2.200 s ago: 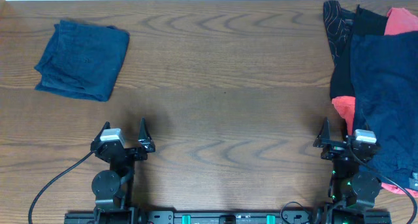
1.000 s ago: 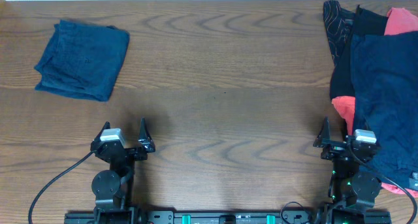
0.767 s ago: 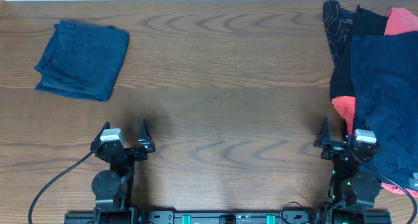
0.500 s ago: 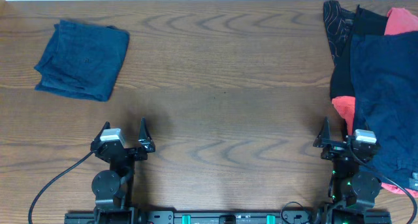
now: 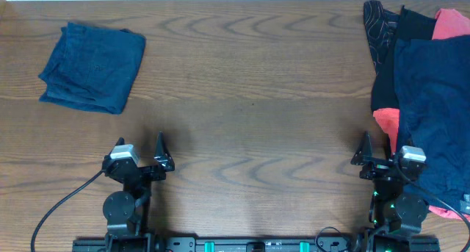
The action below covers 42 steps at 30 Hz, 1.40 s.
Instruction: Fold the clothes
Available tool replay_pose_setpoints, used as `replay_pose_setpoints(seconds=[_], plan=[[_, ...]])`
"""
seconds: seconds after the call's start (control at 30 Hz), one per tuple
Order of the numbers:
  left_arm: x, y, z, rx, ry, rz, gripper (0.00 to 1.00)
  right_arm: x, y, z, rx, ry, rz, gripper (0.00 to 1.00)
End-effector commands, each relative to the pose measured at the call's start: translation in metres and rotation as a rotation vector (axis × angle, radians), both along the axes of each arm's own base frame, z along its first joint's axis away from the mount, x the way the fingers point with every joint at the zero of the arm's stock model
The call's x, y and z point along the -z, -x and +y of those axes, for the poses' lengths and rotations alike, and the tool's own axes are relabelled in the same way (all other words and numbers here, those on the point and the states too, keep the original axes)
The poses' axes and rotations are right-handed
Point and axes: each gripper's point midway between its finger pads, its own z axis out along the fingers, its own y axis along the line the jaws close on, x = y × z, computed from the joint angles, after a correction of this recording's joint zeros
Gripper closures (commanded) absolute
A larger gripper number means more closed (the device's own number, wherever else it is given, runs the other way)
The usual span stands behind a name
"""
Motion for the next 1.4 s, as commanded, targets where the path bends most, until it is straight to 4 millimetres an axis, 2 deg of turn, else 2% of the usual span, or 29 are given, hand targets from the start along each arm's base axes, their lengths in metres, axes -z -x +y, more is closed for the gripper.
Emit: replay_pose_setpoints(seconds=[0.0,0.13,0.27,0.43,0.53,0.63,0.77,0.83,0.9,0.93,1.0,1.07,1.2,1.37], plan=[[0.006,0.001,-0.007,0.033,0.056,0.048,0.02,-0.010,0.000,-0.001,0.014,-0.025,0.000,0.01],[-0.002,-0.002,-0.013,0.065,0.063,0.095,0.02,-0.019,-0.007,-0.004,0.021,-0.034,0.060,0.01],[-0.002,-0.009,-0.012,0.060,0.068,0.227,0.02,-0.020,-0.024,-0.007,0.022,-0.054,0.176,0.01],[0.006,-0.019,-0.012,0.052,0.081,0.488,0.02,-0.017,-0.065,-0.013,0.016,-0.082,0.399,0.01],[0.007,-0.026,-0.012,0.048,0.085,0.649,0.02,-0.001,-0.091,-0.012,-0.046,-0.049,0.613,0.01],[0.008,-0.031,-0.012,0.043,0.093,0.792,0.02,0.013,-0.112,-0.023,-0.037,-0.028,0.801,0.01],[0.013,-0.035,-0.012,0.038,0.100,0.926,0.02,0.021,-0.147,-0.033,-0.028,-0.037,0.878,0.01],[0.020,-0.036,-0.012,0.036,0.102,0.962,0.02,0.025,-0.158,-0.054,0.061,0.005,0.892,0.01],[0.026,-0.036,-0.012,0.035,0.103,0.987,0.02,0.028,-0.163,-0.077,0.170,0.041,0.888,0.01],[0.027,-0.036,-0.012,0.035,0.103,0.993,0.02,0.029,-0.164,-0.089,0.230,0.048,0.881,0.07],[0.029,-0.035,-0.012,0.034,0.103,1.000,0.02,0.036,-0.164,-0.111,0.306,0.059,0.884,0.30],[0.029,-0.035,-0.012,0.035,0.104,1.001,0.02,0.045,-0.162,-0.125,0.338,0.046,0.895,0.44],[0.029,-0.035,-0.012,0.035,0.104,1.001,0.02,0.073,-0.156,-0.142,0.383,-0.043,0.932,0.41],[0.029,-0.035,-0.012,0.035,0.104,1.001,0.02,0.107,-0.154,-0.140,0.341,-0.092,1.002,0.41]])
